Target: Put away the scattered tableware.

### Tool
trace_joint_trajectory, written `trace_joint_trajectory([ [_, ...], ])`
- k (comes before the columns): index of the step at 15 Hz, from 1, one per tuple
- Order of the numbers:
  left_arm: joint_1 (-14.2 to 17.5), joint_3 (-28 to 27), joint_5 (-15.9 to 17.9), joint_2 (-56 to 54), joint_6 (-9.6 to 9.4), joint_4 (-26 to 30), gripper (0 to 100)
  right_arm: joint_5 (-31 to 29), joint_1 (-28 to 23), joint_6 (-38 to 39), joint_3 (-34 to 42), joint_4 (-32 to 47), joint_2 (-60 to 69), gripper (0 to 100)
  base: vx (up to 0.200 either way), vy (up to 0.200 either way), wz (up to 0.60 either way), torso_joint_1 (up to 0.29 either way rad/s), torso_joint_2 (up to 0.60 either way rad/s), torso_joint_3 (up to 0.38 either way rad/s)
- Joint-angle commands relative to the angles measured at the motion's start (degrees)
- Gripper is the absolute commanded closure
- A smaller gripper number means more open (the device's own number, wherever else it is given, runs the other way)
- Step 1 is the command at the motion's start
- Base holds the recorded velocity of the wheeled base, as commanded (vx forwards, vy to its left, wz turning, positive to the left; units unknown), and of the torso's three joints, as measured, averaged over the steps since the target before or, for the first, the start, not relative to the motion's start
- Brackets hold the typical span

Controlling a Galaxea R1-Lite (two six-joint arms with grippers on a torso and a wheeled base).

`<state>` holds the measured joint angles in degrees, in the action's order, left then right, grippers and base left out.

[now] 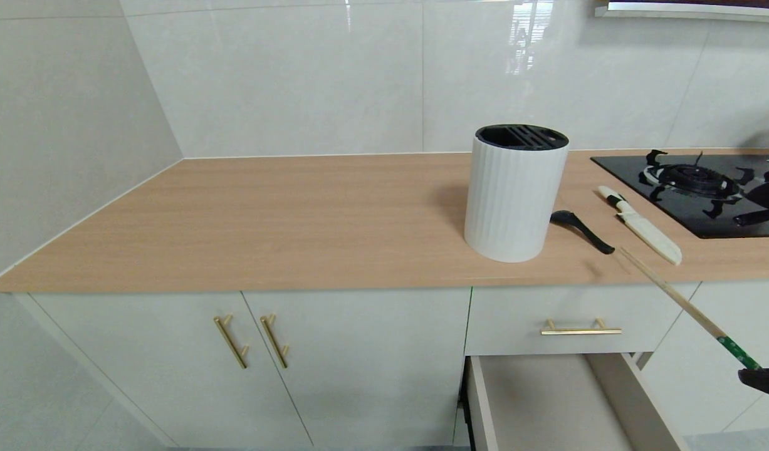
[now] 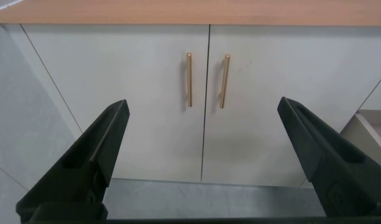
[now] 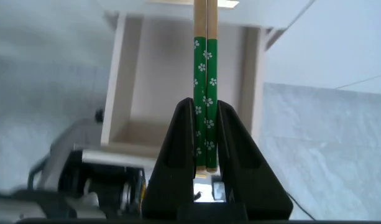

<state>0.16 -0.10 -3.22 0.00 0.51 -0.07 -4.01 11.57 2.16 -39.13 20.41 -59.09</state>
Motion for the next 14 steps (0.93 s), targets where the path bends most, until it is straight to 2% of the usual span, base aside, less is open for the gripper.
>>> trace_joint_trajectory([
  [1, 0.02, 0.1, -0.03, 0.09, 0.02, -0.01, 0, -0.03, 1.61, 0.13, 1.69, -1.51, -1.82, 100, 0.0, 0.0, 0.0, 0.0, 0.0, 0.0],
  [7, 0.02, 0.01, -0.03, 0.09, 0.02, -0.01, 0, 0.06, 1.79, -0.22, 5.38, -6.34, -4.37, 100, 0.0, 0.0, 0.0, -0.012, 0.03, 0.017],
  [10, 0.02, 0.01, -0.03, 0.09, 0.02, -0.01, 0, -0.03, 3.64, -0.31, 7.75, -10.21, -6.21, 100, 0.0, 0.0, 0.0, -0.146, 0.38, 0.222],
  [14, 0.02, 0.01, 0.05, 0.09, 0.02, -0.01, 0, -0.12, 5.83, -0.4, 8.99, -10.56, -6.83, 100, 0.0, 0.0, 0.0, -0.182, 0.47, 0.286],
])
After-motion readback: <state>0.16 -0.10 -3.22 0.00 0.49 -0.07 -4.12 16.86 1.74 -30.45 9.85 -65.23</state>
